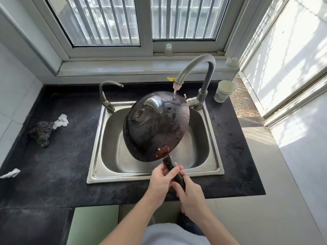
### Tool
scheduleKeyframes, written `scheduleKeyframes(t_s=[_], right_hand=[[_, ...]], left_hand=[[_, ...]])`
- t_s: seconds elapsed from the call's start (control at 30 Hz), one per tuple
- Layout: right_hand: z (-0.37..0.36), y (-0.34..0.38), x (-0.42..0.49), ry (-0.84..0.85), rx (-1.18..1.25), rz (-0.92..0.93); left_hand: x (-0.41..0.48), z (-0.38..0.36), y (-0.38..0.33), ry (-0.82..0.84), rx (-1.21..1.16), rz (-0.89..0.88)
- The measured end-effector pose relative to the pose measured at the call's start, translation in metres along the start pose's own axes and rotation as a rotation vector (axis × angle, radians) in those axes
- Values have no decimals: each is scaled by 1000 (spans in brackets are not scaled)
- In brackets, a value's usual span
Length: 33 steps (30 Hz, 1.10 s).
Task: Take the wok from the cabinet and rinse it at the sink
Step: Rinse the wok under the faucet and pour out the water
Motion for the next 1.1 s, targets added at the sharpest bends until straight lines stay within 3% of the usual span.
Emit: scheduleKeyframes(t_s=[0.33, 0.7, 1.1], right_hand=[[24, -4, 19, -31, -136, 70], [60, -11, 41, -11, -115, 93], [98, -19, 83, 132, -28, 56]], left_hand=[[16, -19, -9, 21, -141, -22], [43, -49, -24, 40, -73, -71], [82, -76, -30, -143, 23, -35]])
Point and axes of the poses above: each hand's wrist, its own x-axis towards the middle knuckle, its own z-axis out of the back of the hand, y = z × x, the point moved 5 cm from there along x, towards the middle knuckle, and after that the axes turned 7 degrees about y, right-handed, at the moved point
